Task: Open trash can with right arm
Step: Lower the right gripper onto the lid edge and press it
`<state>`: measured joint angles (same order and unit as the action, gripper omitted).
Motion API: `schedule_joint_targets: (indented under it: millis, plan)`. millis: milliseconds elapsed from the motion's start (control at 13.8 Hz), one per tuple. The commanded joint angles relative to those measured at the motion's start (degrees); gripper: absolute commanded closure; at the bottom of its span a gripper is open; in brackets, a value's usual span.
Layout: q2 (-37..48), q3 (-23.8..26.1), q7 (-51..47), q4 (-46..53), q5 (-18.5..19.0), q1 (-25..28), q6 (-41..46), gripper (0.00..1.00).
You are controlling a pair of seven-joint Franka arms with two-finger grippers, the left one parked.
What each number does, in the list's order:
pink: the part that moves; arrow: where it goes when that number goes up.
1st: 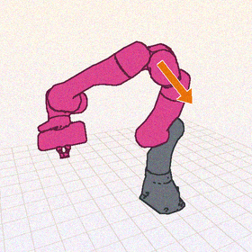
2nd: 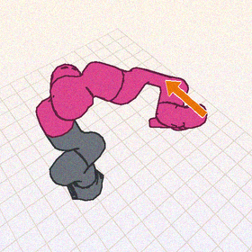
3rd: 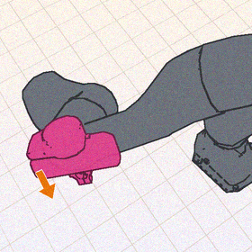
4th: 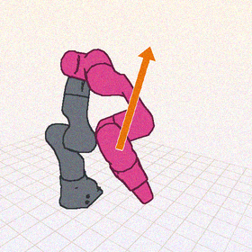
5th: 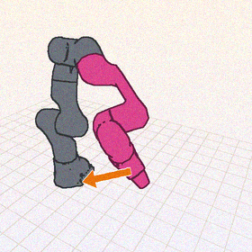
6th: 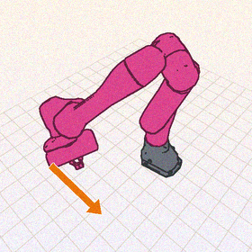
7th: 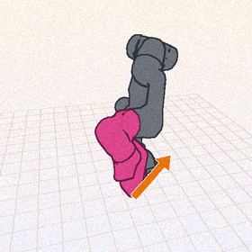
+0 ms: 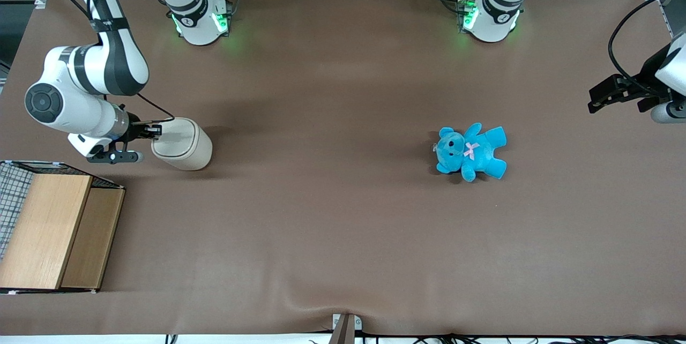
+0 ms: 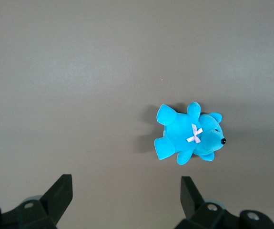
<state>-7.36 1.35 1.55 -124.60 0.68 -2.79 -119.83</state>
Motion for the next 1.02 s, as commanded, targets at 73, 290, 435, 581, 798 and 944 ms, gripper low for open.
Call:
schedule_joint_targets:
  millis: [73, 290, 435, 581, 798, 944]
  plan:
    - [-0.47, 0.41, -0.32, -0.91, -0.86, -1.16, -1.46, 1.00]
    - [-1.08, 0.41, -0.32, -1.26, -0.94, -1.25, -2.16, 1.00]
    - [-1.17, 0.41, -0.32, -2.05, -0.94, -1.34, -3.56, 1.00]
    - [-1.17, 0.41, -0.32, -2.14, -0.94, -1.25, -3.66, 1.00]
    - [-1.52, 0.41, -0.41, -2.14, -0.94, -1.43, -3.75, 1.00]
    - [-1.17, 0.41, -0.67, -1.44, -0.94, -0.99, -2.00, 1.00]
